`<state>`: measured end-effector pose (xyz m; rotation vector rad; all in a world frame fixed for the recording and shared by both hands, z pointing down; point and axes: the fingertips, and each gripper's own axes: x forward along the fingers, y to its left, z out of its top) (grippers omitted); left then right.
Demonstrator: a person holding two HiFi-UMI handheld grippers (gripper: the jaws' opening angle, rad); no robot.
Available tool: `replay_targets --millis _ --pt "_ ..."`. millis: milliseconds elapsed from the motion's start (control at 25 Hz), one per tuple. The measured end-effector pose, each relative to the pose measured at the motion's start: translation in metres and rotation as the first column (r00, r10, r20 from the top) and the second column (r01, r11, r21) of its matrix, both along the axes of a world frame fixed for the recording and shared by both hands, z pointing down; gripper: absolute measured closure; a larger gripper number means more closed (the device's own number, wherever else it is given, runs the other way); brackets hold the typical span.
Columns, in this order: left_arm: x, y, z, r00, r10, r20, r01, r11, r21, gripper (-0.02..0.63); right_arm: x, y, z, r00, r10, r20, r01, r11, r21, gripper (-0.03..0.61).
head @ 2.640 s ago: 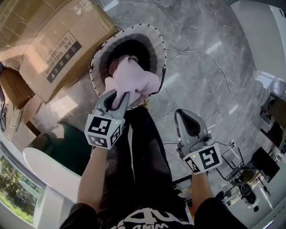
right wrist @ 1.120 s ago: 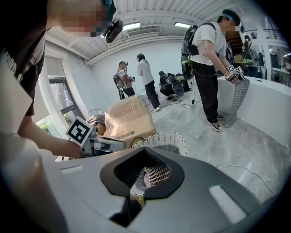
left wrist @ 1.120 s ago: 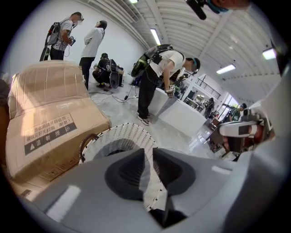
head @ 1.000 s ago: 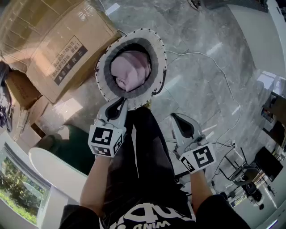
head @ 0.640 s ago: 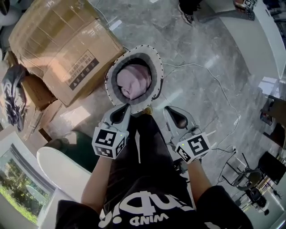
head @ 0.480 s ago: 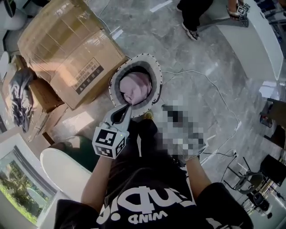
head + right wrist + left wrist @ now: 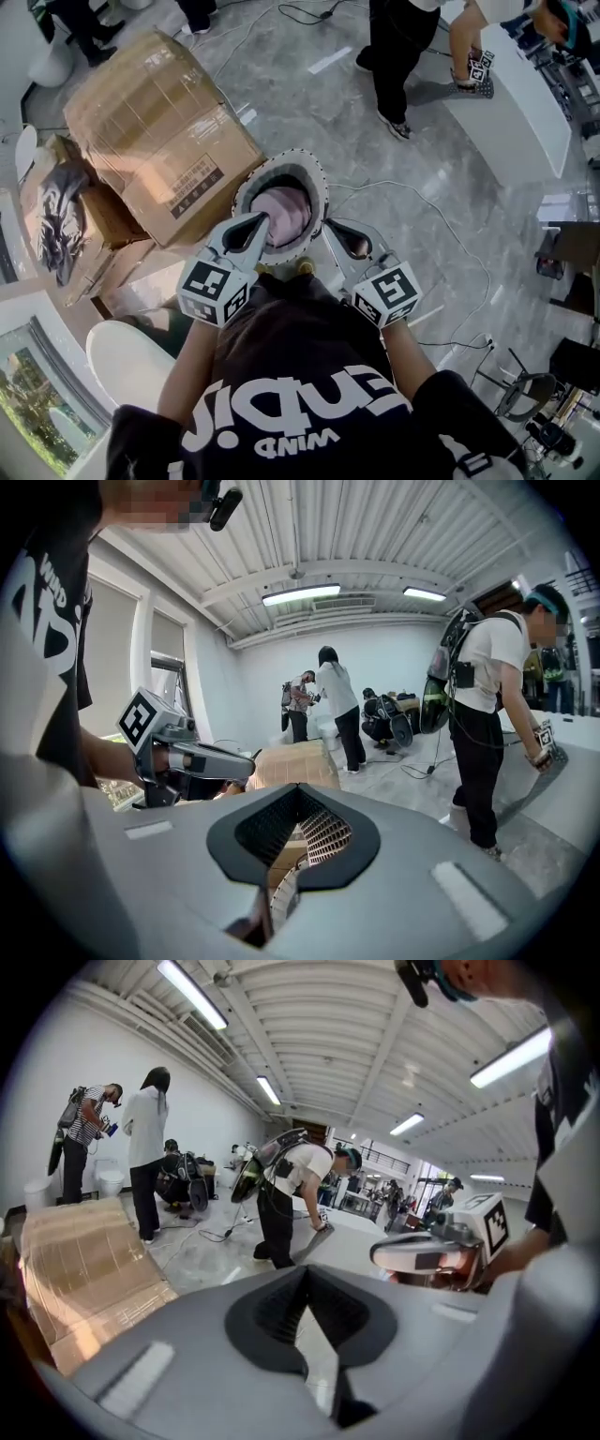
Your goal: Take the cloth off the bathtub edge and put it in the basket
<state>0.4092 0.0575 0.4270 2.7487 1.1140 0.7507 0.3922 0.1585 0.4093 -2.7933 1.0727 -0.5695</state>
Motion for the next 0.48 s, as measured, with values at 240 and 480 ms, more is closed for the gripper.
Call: replay_targets --millis 240,480 --pt "-0.012 -0.006 -0.043 0.997 0.022 -0.077 -0.024 1.000 -0.015 0.615 0.001 0.007 -0.047 0.994 -0.019 -0.110 0.020 1.000 0.011 0.569" --pt "-0.015 -0.025 -0.068 0.993 0.001 -0.116 -0.010 0.997 -0.077 0.615 0.004 0.013 -0.074 0.984 -0.036 -0.176 0.042 0.999 0.027 0.569"
